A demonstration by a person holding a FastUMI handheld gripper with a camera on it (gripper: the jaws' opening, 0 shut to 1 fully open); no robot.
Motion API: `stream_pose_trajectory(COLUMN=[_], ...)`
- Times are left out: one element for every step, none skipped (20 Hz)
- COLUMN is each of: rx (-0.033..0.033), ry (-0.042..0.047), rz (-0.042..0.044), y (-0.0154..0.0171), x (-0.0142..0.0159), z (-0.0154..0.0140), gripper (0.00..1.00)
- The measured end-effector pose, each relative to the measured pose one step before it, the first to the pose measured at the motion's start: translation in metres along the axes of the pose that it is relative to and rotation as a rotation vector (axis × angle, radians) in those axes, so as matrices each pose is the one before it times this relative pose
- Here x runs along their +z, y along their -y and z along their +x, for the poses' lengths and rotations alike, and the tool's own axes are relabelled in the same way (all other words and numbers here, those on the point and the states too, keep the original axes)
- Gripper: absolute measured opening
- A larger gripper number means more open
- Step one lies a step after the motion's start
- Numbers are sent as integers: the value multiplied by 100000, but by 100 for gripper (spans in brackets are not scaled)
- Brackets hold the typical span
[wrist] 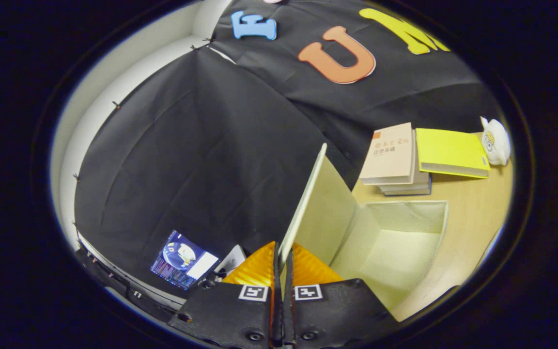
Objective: Open the storage box then place both shoes into the box .Put the left shoe in first, then the right shoe, with the right side of both shoes facing outward in a uniform manner.
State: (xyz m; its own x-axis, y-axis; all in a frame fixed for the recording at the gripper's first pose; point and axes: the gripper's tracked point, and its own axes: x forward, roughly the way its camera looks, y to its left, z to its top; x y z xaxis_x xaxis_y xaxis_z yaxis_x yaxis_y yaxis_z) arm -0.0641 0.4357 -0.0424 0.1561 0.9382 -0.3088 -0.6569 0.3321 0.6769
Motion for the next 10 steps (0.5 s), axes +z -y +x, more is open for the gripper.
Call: stream_pose_trajectory(rx=[-535,-1128,-977,-1264,-1429,-1066,-1162,-1590,-1537,-1368], ry=[-512,-318,-446,-221,-124,274,385,1008,1155,1143], rz=[-2856,-2542,-2685,-2455,-2269,-2151,-2469,-2909,-2720,-2281], y=[-750,-540,-474,-324,-248,-296,-96,11,-28,-92], x=[-125,116,72,127,-54,109,202,259,181,336], z=[1176,948,946,940,662,387,378,167,3,-116], gripper=[8,10,12,14,18,19,23,30,37,44])
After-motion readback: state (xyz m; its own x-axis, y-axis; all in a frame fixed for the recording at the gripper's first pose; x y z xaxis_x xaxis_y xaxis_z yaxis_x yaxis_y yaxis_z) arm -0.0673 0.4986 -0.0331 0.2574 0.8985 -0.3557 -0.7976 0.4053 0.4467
